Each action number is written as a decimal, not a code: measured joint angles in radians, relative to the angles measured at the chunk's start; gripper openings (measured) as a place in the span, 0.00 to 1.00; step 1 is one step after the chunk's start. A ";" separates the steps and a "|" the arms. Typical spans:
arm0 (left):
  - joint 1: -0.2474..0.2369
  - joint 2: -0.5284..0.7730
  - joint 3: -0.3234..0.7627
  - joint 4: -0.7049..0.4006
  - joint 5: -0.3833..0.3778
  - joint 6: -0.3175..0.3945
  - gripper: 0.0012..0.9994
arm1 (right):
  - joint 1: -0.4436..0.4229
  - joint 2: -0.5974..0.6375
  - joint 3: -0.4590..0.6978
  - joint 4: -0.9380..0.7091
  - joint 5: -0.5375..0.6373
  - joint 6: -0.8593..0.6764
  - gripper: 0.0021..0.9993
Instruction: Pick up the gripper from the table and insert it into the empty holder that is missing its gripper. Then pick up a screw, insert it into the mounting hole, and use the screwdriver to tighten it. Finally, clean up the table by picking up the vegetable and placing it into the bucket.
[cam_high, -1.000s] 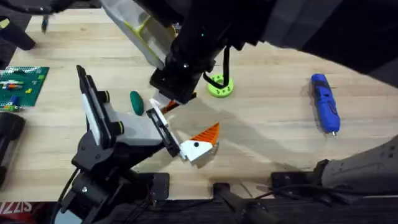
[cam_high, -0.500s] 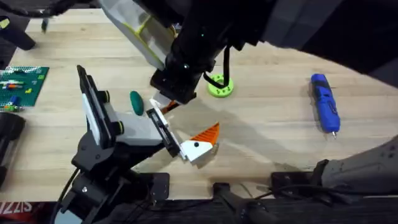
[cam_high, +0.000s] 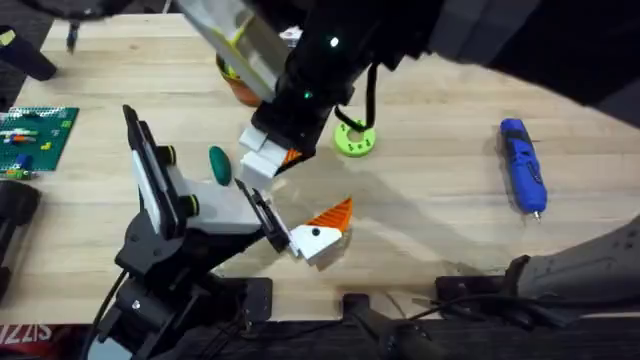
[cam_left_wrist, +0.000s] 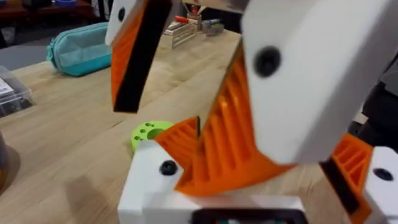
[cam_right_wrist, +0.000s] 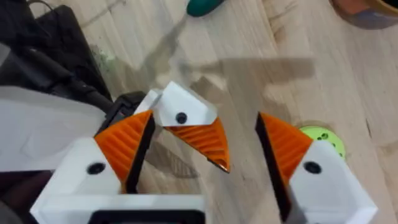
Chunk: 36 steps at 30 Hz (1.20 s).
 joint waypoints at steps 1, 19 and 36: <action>0.000 0.000 0.000 0.000 0.000 0.000 0.99 | -0.007 0.000 0.000 0.001 -0.004 0.001 0.99; 0.000 0.000 0.000 0.000 0.001 0.004 0.99 | -0.216 -0.128 0.000 -0.050 -0.023 0.001 0.99; 0.000 0.000 0.000 0.000 0.001 0.004 0.99 | -0.324 -0.133 0.000 -0.111 -0.147 -0.075 0.99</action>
